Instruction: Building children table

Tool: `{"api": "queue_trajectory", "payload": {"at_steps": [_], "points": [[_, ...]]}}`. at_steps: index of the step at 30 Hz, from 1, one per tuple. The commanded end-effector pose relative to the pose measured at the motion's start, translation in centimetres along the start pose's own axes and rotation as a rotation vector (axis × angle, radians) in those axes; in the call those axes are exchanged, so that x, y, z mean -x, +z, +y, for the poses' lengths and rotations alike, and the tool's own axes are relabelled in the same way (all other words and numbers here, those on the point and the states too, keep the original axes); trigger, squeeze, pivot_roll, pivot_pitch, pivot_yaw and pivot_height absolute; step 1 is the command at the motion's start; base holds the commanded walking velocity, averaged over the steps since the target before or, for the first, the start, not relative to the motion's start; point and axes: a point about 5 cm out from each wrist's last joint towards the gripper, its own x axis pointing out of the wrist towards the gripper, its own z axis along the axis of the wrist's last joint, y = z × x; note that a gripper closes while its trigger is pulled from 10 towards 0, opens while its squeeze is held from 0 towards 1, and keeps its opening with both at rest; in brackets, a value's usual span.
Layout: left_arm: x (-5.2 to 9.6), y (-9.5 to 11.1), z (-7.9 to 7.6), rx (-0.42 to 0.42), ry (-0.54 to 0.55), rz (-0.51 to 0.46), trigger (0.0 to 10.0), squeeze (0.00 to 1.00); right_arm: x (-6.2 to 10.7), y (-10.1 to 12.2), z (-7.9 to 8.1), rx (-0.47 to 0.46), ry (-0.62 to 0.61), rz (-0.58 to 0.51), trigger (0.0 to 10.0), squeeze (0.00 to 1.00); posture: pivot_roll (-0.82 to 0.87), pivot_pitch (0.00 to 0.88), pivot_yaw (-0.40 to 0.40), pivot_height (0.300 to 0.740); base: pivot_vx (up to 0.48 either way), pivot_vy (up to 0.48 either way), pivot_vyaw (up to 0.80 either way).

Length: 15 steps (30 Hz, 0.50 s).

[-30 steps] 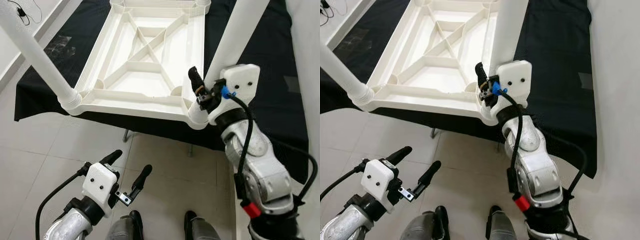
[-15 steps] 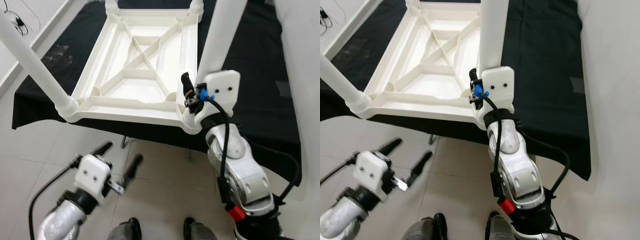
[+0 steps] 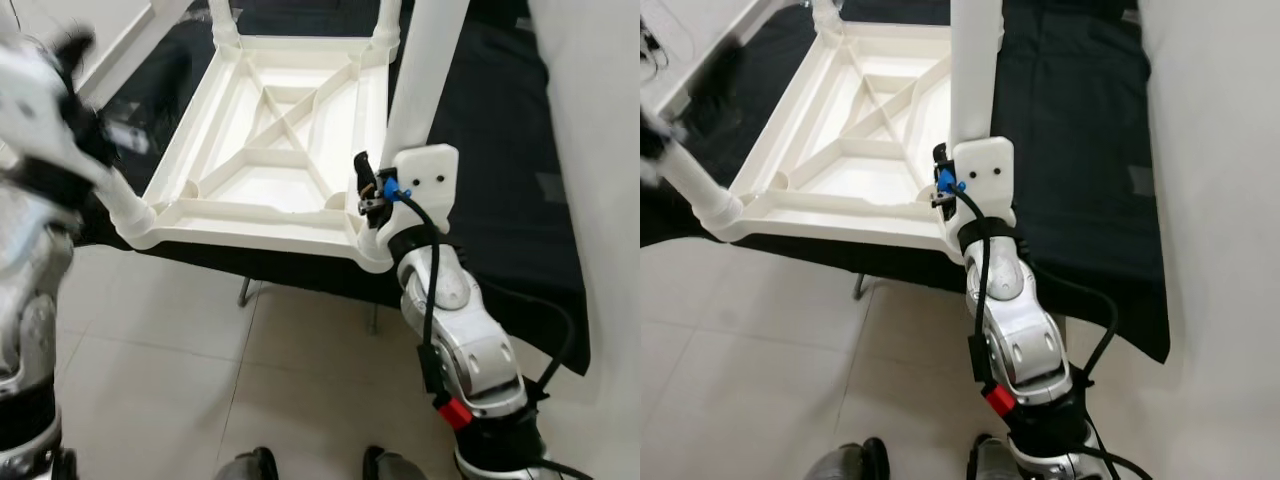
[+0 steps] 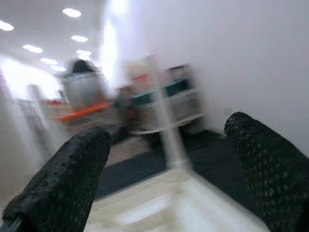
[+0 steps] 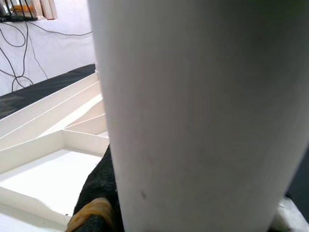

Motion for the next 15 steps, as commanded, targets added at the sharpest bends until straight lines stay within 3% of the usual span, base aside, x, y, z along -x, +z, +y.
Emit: {"api": "queue_trajectory", "payload": {"at_steps": [1, 2, 3, 5, 7, 8, 10, 15], "points": [[-1.1, -0.3, -1.7, 0.170, -0.199, 0.010, 10.0, 0.00, 0.3, -3.1, 0.9, -0.005, 0.035, 0.154, 10.0, 0.00, 0.05, 0.226, 0.046, 0.740, 0.000, 0.000, 0.00], [-1.1, -0.3, -1.7, 0.170, -0.199, 0.010, 10.0, 0.00, 0.3, -3.1, 0.9, -0.005, 0.035, 0.154, 10.0, 0.00, 0.05, 0.226, 0.046, 0.740, 0.000, 0.000, 0.00], [-2.0, -0.4, -2.9, 0.256, -0.337, 0.019, 10.0, 0.00, 0.2, -3.1, 1.1, -0.011, 0.039, 0.151, 10.0, 0.00, 0.05, 0.221, 0.051, 0.740, 0.000, 0.000, 0.00], [-2.0, -0.4, -2.9, 0.256, -0.337, 0.019, 10.0, 0.00, 0.2, -3.1, 1.1, -0.011, 0.039, 0.151, 10.0, 0.00, 0.05, 0.221, 0.051, 0.740, 0.000, 0.000, 0.00], [-3.8, -0.7, -4.9, 0.355, -0.562, 0.026, 10.0, 0.00, 0.2, -3.0, 1.5, -0.020, 0.045, 0.144, 10.0, 0.00, 0.05, 0.212, 0.057, 0.740, 0.000, 0.000, 0.00], [-3.8, -0.7, -4.9, 0.355, -0.562, 0.026, 10.0, 0.00, 0.2, -3.0, 1.5, -0.020, 0.045, 0.144, 10.0, 0.00, 0.05, 0.212, 0.057, 0.740, 0.000, 0.000, 0.00], [-6.2, -1.2, -5.7, 0.402, -0.658, 0.021, 10.0, 0.00, 0.1, -2.9, 1.8, -0.028, 0.051, 0.137, 10.0, 0.00, 0.04, 0.211, 0.060, 0.740, 0.000, 0.000, 0.00], [-7.2, -1.4, -5.7, 0.406, -0.664, 0.016, 10.0, 0.00, 0.1, -2.8, 1.9, -0.032, 0.053, 0.133, 10.0, 0.00, 0.04, 0.212, 0.061, 0.740, 0.000, 0.000, 0.00]]}}
